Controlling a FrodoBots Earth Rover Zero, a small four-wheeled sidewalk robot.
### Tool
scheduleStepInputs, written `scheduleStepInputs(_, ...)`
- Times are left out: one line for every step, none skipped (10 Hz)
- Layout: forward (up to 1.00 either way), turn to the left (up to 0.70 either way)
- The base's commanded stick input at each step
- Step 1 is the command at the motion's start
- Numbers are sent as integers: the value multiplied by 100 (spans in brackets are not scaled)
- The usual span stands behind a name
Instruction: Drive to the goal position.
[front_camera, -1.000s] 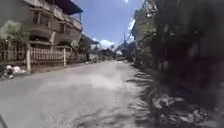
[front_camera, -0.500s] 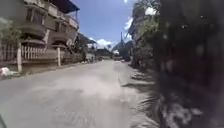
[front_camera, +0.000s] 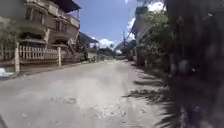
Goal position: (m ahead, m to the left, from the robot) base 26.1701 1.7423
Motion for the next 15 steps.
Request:
scheduleStepInputs(85,-33)
scheduleStepInputs(85,-34)
scheduleStepInputs(85,-34)
scheduleStepInputs(85,-34)
scheduleStepInputs(85,-34)
scheduleStepInputs(85,-21)
scheduleStepInputs(85,0)
scheduleStepInputs(85,0)
scheduleStepInputs(85,5)
scheduleStepInputs(85,10)
scheduleStepInputs(85,9)
scheduleStepInputs(85,7)
scheduleStepInputs(85,15)
scheduleStepInputs(85,12)
scheduleStepInputs(85,10)
